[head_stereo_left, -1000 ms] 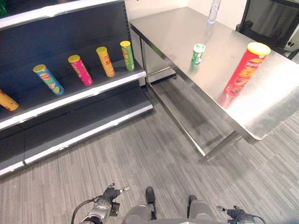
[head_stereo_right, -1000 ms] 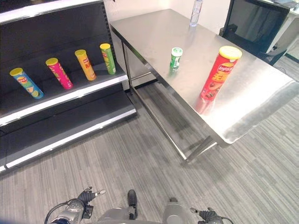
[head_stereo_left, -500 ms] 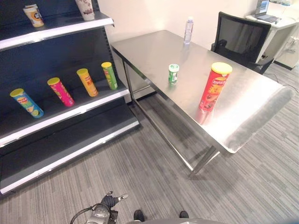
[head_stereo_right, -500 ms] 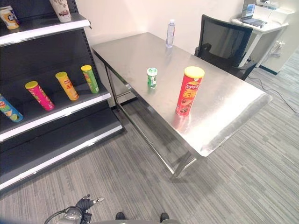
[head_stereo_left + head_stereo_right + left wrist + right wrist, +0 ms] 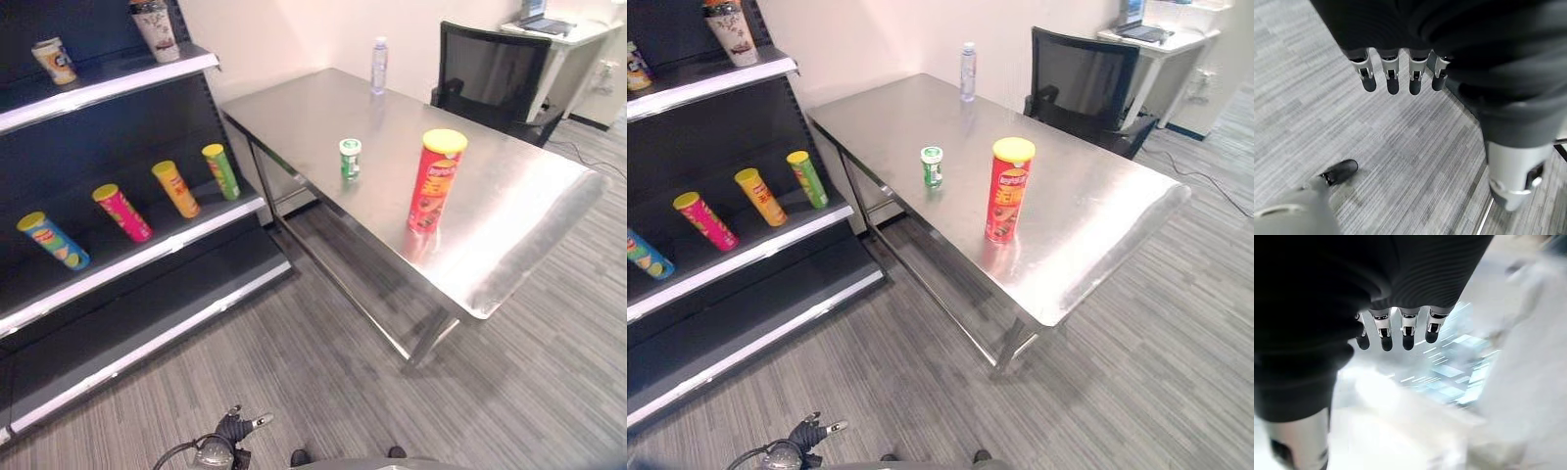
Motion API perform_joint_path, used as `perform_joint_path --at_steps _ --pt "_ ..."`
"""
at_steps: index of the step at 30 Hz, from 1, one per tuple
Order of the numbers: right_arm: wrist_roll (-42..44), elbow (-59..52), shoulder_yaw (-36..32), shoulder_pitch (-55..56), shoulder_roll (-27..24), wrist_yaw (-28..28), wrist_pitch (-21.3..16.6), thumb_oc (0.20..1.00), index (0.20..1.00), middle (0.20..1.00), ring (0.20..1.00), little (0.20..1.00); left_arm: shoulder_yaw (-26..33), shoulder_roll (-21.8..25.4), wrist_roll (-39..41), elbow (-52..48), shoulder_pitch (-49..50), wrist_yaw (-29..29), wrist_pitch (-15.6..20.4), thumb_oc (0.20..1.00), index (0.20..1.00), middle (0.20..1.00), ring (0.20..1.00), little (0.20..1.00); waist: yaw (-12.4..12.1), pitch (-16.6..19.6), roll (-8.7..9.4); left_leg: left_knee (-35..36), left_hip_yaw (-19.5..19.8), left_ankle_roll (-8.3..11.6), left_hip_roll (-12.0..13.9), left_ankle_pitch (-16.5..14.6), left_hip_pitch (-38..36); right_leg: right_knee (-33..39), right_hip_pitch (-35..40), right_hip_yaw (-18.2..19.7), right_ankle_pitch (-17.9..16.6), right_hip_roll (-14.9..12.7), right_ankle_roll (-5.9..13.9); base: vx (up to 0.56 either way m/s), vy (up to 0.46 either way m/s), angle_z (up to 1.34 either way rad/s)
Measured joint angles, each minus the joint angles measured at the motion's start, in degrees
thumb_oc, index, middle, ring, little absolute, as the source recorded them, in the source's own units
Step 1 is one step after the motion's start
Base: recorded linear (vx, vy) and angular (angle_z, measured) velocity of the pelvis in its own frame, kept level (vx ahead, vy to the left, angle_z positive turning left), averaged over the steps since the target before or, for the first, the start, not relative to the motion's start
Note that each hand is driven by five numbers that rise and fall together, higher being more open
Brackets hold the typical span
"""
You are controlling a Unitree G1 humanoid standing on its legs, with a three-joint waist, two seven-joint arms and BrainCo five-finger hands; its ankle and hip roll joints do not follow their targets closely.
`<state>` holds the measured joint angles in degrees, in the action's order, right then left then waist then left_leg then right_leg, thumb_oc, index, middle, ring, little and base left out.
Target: Put the goods on the table back onto the shelves and tidy them up.
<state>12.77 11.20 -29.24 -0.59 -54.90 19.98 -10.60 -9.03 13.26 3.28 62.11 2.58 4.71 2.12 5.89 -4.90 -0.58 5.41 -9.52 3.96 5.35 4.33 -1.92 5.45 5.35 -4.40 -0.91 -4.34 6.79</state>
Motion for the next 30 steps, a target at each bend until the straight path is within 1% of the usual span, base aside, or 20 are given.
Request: perform_joint_path --at_steps 1,2,3,4,5,8,9,10,12,14,15,16,17,19,20,22,26,30 --pt "1.5 -0.26 1.5 -1.87 -0.36 -1.99 -0.77 1.0 1.0 1.0 1.0 1.0 0.06 0.06 0.0 -0.18 0.41 -0.37 0.1 1.0 1.0 1.0 1.0 1.0 -0.08 0.04 0.11 0.0 0.3 -0.36 -0.26 0.28 -0.08 0.0 0.28 -0.62 0.01 -0.26 0.01 0.0 -0.006 0.1" --pt "2.49 -0.33 2.32 -2.85 -0.35 -3.13 -1.08 1.0 1.0 1.0 1.0 1.0 0.05 0.11 0.0 -0.27 0.57 -0.47 0.25 1.0 1.0 1.0 1.0 1.0 -0.11 0.07 0.19 0.0 0.65 -0.36 -0.42 0.28 -0.04 -0.01 0.41 -0.98 0.0 -0.39 0.01 0.0 -0.01 0.16" --pt "5.12 -1.36 3.82 -3.85 -0.45 -5.63 -1.36 1.0 1.0 1.0 1.0 1.0 0.01 0.17 0.01 -0.84 0.89 -0.57 0.37 1.0 1.0 1.0 1.0 1.0 0.09 0.11 0.27 -0.01 0.98 -0.37 -0.6 0.29 0.04 0.0 0.35 -0.94 0.0 -0.52 0.0 0.0 -0.004 0.14" --pt "6.16 -1.52 4.73 -4.29 -0.47 -7.01 -1.9 1.0 1.0 1.0 1.0 1.0 0.03 0.22 0.03 -1.0 1.17 -0.63 0.48 1.0 1.0 1.0 1.0 1.0 -0.48 0.12 0.26 0.0 1.1 -0.38 -0.63 0.29 0.11 0.0 0.45 -1.13 -0.03 -0.55 -0.04 -0.01 -0.012 0.06" --pt "7.69 -0.45 8.67 -6.32 -1.46 -8.89 -2.34 1.0 1.0 1.0 1.0 1.0 -0.01 0.29 0.02 -0.81 1.39 -1.07 0.51 1.0 1.0 1.0 1.0 1.0 -0.6 0.09 0.38 -0.03 0.96 -0.38 -0.63 0.29 0.0 -0.05 0.44 -0.95 -0.25 -0.57 -0.36 0.0 0.0 0.0" --pt "8.96 -0.66 14.28 -8.19 -2.38 -14.12 -2.33 1.0 1.0 1.0 1.0 1.0 0.01 0.27 0.06 -1.26 2.14 -2.03 0.65 1.0 1.0 1.0 1.0 1.0 -2.29 -0.03 0.67 0.0 1.27 -0.43 -0.54 0.33 0.15 -0.02 0.55 -1.41 -0.17 -0.47 -0.26 0.0 -0.003 0.04" --pt "9.41 -0.51 15.85 -9.36 -2.41 -14.82 -2.15 1.0 1.0 1.0 1.0 1.0 -0.01 0.28 0.07 -1.27 2.29 -2.19 0.77 1.0 1.0 1.0 1.0 1.0 -2.38 -0.3 1.11 0.0 1.34 -0.43 -0.54 0.34 0.15 -0.03 0.58 -1.73 -0.17 -0.47 -0.26 -0.02 -0.007 0.04" --pt "9.9 -0.47 17.92 -10.96 -2.42 -15.82 -2.07 1.0 1.0 1.0 1.0 1.0 -0.05 0.27 0.07 -1.08 2.41 -2.47 0.8 1.0 1.0 1.0 1.0 1.0 -2.18 -0.22 0.95 -0.02 1.34 -0.43 -0.53 0.34 0.11 -0.06 0.59 -1.86 -0.17 -0.48 -0.26 -0.01 -0.006 0.1" --pt "10.17 -0.27 21.13 -13.27 -2.45 -17.9 -2.0 1.0 1.0 1.0 1.0 1.0 -0.07 0.28 0.08 -0.97 2.37 -2.61 0.92 1.0 1.0 1.0 1.0 1.0 -3.06 -0.26 1.02 -0.01 1.95 -0.43 -0.59 0.35 0.12 -0.13 0.95 -2.54 -0.11 -0.49 -0.19 -0.01 -0.004 0.11" --pt "11.0 0.97 25.25 -16.12 -3.02 -19.21 -1.58 1.0 1.0 1.0 1.0 1.0 -0.07 0.29 0.09 -0.93 2.15 -2.64 1.03 1.0 1.0 1.0 1.0 1.0 -3.26 -0.4 1.25 -0.01 2.2 -0.42 -0.6 0.34 -0.09 -0.1 1.3 -2.56 0.03 -0.48 -0.02 -0.02 -0.002 0.08" --pt "11.03 2.11 27.24 -18.2 -3.07 -20.1 -0.99 1.0 1.0 1.0 1.0 1.0 -0.08 0.32 0.14 -0.94 2.13 -2.65 1.31 1.0 1.0 1.0 1.0 1.0 -3.91 -0.51 1.44 0.0 2.47 -0.42 -0.61 0.34 0.01 -0.05 1.33 -2.71 0.08 -0.49 -0.03 -0.01 -0.006 0.09" --pt "11.05 3.1 29.14 -19.85 -3.1 -20.42 -0.92 1.0 1.0 1.0 1.0 1.0 -0.08 0.33 0.16 -0.88 2.01 -2.65 1.46 1.0 1.0 1.0 1.0 1.0 -3.98 -0.58 1.55 0.0 2.5 -0.41 -0.61 0.34 0.04 -0.02 1.31 -2.71 0.08 -0.48 -0.03 -0.01 -0.006 0.09" --pt "11.05 3.29 30.12 -20.29 -3.12 -20.99 -0.89 1.0 1.0 1.0 1.0 1.0 -0.08 0.31 0.19 -0.85 1.88 -2.68 1.55 1.0 1.0 1.0 1.0 1.0 -4.64 -0.62 1.61 0.0 2.65 -0.42 -0.63 0.34 0.13 -0.02 1.36 -2.84 0.1 -0.48 -0.03 -0.01 -0.004 0.04" --pt "11.08 5.36 34.39 -23.58 -3.16 -21.91 -0.18 1.0 1.0 1.0 1.0 1.0 -0.1 0.34 0.29 -0.81 2.13 -2.66 1.62 1.0 1.0 1.0 1.0 1.0 -4.76 -0.61 1.59 0.0 2.81 -0.42 -0.68 0.34 0.26 -0.03 1.32 -3.02 0.11 -0.51 -0.03 -0.01 -0.001 0.05" --pt "11.08 5.53 35.4 -23.78 -3.32 -22.17 0.13 1.0 1.0 1.0 1.0 1.0 -0.1 0.32 0.29 -0.83 2.11 -2.67 1.65 1.0 1.0 1.0 1.0 1.0 -4.92 -0.61 1.59 0.0 2.92 -0.42 -0.69 0.36 0.36 -0.02 1.32 -3.14 0.11 -0.51 -0.04 0.01 0.002 0.07" --pt "10.9 6.83 36.77 -24.42 -3.44 -22.54 0.24 1.0 1.0 1.0 1.0 1.0 -0.1 0.3 0.31 -0.81 2.49 -2.66 1.81 1.0 1.0 1.0 1.0 1.0 -5.43 -0.6 1.57 -0.01 3.38 -0.36 -0.84 0.42 0.73 -0.05 1.32 -4.13 0.19 -0.63 -0.1 0.01 0.0 0.14" --pt "8.02 8.58 37.69 -25.31 -3.91 -21.9 0.42 1.0 1.0 1.0 1.0 1.0 -0.09 0.26 0.33 -0.69 3.24 -2.6 1.82 1.0 1.0 1.0 1.0 1.0 -5.45 -0.59 1.54 -0.01 4.16 -0.52 -1.22 0.55 0.94 -0.29 1.39 -4.41 0.3 -0.91 -0.05 0.0 -0.003 0.09" --pt "0.53 8.61 37.99 -25.36 -3.91 -19.87 0.61 1.0 1.0 1.0 1.0 1.0 -0.08 0.25 0.35 -0.06 3.67 -2.36 1.82 1.0 1.0 1.0 1.0 1.0 -5.54 -0.62 1.54 0.0 4.37 -0.52 -1.52 0.56 0.99 -0.29 1.47 -4.54 0.42 -1.16 0.09 0.0 -0.003 0.01"
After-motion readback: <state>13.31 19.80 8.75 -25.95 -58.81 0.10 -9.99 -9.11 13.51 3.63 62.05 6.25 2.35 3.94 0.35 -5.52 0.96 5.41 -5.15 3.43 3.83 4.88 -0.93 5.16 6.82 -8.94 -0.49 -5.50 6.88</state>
